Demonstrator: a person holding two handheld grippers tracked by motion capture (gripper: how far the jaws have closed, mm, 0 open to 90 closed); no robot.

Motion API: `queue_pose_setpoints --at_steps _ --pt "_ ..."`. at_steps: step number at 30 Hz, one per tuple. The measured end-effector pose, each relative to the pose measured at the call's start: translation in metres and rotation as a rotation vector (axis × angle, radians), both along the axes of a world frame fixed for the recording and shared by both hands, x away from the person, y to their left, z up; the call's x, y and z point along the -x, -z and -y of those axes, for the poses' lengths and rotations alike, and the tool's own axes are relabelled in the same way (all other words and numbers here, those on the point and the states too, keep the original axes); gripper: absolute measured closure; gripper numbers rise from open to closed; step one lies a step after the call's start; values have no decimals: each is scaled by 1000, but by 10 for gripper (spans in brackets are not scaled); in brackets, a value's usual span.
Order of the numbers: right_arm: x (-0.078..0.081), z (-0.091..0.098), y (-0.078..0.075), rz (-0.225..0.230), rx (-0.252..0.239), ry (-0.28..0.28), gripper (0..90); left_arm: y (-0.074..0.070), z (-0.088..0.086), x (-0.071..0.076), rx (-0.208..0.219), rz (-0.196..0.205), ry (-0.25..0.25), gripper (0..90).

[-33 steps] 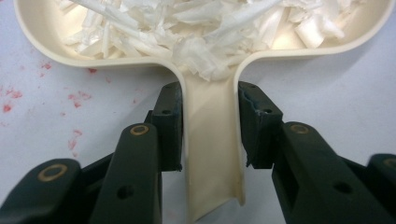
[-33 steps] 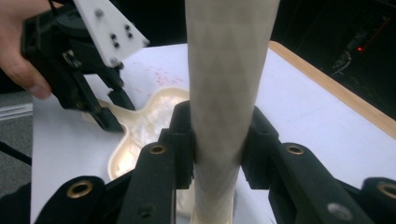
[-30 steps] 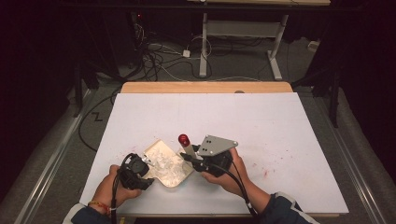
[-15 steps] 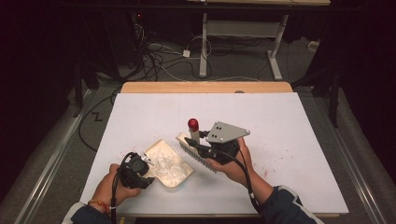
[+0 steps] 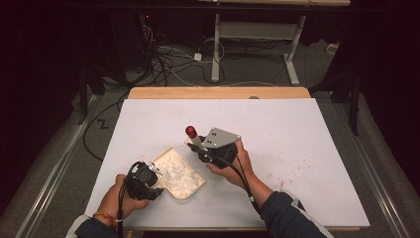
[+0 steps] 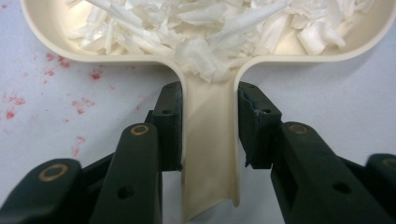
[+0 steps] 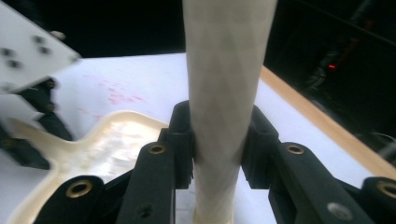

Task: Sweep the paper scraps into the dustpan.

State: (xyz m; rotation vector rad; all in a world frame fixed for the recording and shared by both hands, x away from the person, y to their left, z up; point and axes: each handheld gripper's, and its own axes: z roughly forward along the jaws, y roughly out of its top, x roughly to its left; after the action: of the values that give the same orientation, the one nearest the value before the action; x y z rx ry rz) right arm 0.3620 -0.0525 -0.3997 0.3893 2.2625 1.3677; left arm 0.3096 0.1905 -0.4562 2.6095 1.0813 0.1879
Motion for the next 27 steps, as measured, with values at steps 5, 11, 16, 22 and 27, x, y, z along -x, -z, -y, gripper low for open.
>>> queue_pose_setpoints --at_steps 5,11,16,22,27 --pt "21 -9 -1 -32 -23 -115 701 0 0 0 2 1 -3 624" --pt "32 -3 -20 -19 -70 -183 701 0 1 1 -2 -1 -1 626" --pt "30 7 -35 21 -100 -149 701 0 0 1 -1 -2 -1 626" --pt "12 15 -34 22 -121 -69 701 0 0 1 5 -1 -7 626" --pt "-2 11 -17 43 -57 -4 701 0 0 1 6 -3 -9 626"
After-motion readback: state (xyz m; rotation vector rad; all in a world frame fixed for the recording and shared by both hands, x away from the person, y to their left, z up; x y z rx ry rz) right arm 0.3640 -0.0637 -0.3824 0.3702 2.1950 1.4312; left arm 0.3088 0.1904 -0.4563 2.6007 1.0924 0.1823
